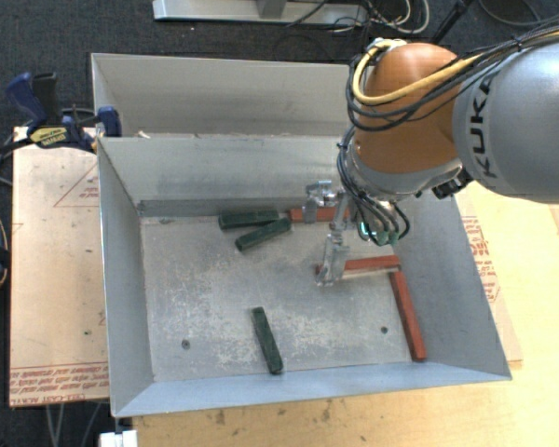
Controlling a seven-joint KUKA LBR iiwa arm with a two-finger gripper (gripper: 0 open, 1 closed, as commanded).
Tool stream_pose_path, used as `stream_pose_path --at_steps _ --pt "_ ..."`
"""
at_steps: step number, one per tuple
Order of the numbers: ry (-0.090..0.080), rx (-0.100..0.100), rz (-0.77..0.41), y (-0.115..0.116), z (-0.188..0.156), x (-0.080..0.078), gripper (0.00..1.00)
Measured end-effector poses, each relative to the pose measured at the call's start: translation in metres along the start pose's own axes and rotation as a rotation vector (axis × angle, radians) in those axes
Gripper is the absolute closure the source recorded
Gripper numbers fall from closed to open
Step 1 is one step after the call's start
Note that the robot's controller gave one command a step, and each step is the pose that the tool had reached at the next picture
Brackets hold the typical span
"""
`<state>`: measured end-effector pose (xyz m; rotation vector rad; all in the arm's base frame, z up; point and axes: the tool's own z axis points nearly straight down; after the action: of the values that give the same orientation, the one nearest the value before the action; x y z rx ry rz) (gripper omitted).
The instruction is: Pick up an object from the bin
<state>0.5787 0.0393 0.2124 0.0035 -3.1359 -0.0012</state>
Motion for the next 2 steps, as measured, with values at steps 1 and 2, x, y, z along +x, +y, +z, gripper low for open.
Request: stream_pose_path --at_steps 1,2 --pt "-0.007 0.0 0.001 -0.0001 -0.0036 -0.0015 0.0" --pt "-0.008 -0.001 -0.001 -0.0012 -0.0027 -0.0016 0.0"
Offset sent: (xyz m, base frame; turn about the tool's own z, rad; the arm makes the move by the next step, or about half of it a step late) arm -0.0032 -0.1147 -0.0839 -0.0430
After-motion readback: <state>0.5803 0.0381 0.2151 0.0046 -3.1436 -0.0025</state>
